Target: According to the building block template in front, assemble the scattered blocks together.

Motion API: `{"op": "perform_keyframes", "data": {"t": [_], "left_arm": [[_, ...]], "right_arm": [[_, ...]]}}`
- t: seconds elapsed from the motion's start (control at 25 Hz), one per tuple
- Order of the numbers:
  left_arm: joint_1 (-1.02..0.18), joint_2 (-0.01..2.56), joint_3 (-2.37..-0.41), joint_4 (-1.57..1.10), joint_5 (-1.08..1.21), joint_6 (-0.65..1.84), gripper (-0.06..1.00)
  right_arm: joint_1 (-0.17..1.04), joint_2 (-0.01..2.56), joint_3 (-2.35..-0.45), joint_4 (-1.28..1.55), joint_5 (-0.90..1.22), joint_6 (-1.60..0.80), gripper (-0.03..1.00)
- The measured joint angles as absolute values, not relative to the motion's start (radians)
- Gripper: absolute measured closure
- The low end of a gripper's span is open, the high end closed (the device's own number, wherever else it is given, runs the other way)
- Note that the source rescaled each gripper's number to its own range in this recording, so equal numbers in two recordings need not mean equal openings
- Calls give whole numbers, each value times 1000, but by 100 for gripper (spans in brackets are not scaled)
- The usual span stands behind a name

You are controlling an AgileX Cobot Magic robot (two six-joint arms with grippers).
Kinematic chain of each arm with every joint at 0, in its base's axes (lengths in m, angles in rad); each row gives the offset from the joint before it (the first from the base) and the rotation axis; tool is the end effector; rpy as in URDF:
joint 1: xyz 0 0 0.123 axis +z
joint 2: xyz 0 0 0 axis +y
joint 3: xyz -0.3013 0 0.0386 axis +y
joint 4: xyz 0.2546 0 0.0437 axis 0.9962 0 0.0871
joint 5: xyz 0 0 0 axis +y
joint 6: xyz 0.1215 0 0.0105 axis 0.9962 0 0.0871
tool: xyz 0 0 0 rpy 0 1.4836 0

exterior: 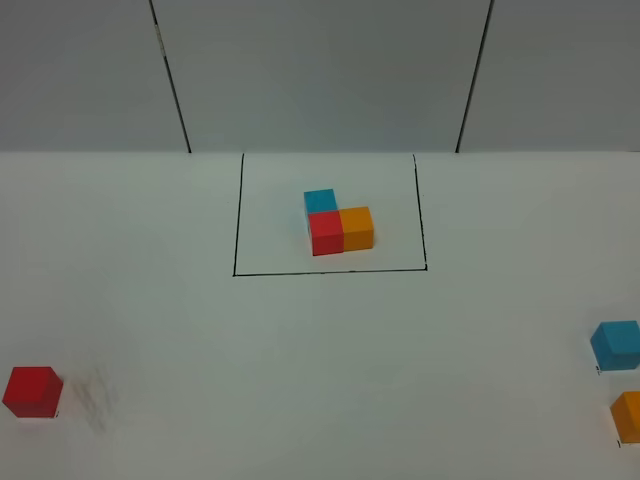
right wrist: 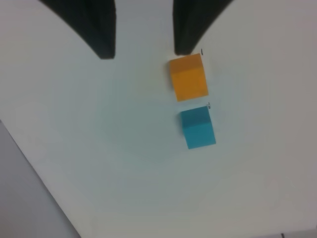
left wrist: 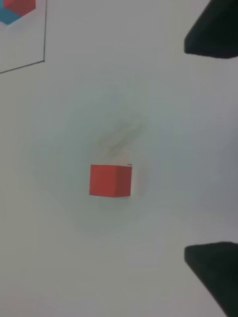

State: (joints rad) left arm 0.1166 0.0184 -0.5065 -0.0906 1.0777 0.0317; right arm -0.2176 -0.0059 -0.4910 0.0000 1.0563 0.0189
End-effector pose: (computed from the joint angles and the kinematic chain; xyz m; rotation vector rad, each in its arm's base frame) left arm 0.0115 -0.0084 0.2667 -0.0834 2.0681 -0.0179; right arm 0.0098 -0.0022 0.2640 0.2413 2.0310 -0.1242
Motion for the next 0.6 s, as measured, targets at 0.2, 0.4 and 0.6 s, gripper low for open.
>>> {"op": "perform_keyframes", "data": {"t": [0.2, 0.4, 0.6], "left_arm": [[117, 80, -507, -89, 1078, 31, 1], [117, 223, -557, -59, 1022, 35, 1], [117, 472, -703, -56, 944, 35, 1]], "right_arm": [[-218, -6, -491, 0, 1056, 19, 97], [-218, -6, -491, 0, 1056, 19, 97], [-218, -6, -491, 0, 1056, 19, 97]]}}
